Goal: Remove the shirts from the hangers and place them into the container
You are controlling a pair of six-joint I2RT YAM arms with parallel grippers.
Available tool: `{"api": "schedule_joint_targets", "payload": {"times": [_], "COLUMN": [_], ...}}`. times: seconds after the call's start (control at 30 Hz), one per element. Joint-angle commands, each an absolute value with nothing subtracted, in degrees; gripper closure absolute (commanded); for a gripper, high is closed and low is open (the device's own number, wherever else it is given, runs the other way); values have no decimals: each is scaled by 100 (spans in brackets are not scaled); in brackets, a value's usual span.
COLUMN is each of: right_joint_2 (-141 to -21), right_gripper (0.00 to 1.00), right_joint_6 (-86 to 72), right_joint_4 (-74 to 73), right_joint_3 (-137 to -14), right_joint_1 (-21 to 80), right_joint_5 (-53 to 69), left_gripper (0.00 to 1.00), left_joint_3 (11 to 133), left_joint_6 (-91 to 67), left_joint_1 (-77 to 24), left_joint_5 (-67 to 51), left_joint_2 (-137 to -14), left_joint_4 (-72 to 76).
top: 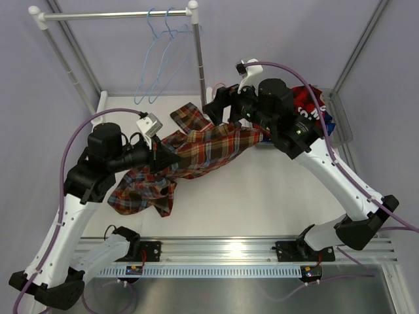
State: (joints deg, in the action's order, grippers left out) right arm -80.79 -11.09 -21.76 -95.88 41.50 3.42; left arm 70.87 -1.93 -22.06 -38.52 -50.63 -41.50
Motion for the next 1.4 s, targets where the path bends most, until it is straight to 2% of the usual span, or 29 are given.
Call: {"api": "schedule_joint_targets", "payload": {"times": [0.0, 0.2, 0.47, 0.6, 0.77, 1.0, 1.03, 1.07, 1.2, 1.27, 1.37], "right_joint_2": [-8209, -8341, -8534, -8578, -8666, -8605, -8561, -8534, -8324, -8201, -8086], "right_gripper": [7, 16, 49, 60, 69, 99, 100, 100, 100, 100, 100], "right_joint_6": [-1037, -1046, -1116, -1151, -1169, -1082, -1055, -1029, -835, -774, -625], "right_joint_4": [-2101, -2171, -2171, -2162, -2197, -2180, -2162, -2145, -1925, -1741, -1504], "right_joint_3": [-9818, -9738, -9861, -9888, -9879, -9791, -9765, -9730, -9300, -9124, -8851], "right_joint_1": [4254, 4280, 4298, 4298, 4324, 4333, 4342, 4342, 4342, 4368, 4429], "right_joint_5": [35, -113, -26, 130, 150, 27, -130, -193, -588, -659, -791], "left_gripper": [100, 100, 100, 100, 100, 100, 95, 80, 52, 47, 46], "left_joint_3": [7058, 6935, 6706, 6671, 6688, 6566, 6539, 6513, 6574, 6697, 6951], "left_joint_6": [-88, -79, -44, -44, -44, -53, -96, -149, -447, -553, -747], "left_joint_1": [-2347, -2355, -2356, -2364, -2391, -2408, -2408, -2417, -2408, -2408, -2426], "left_joint_5": [-3569, -3621, -3700, -3656, -3700, -3517, -3481, -3446, -3472, -3428, -3208], "left_joint_2": [-5001, -5036, -4948, -4913, -4922, -4861, -4834, -4808, -4773, -4799, -4974], "left_joint_4": [-3217, -2980, -2944, -2944, -2918, -2892, -2822, -2786, -2751, -2725, -2707]}}
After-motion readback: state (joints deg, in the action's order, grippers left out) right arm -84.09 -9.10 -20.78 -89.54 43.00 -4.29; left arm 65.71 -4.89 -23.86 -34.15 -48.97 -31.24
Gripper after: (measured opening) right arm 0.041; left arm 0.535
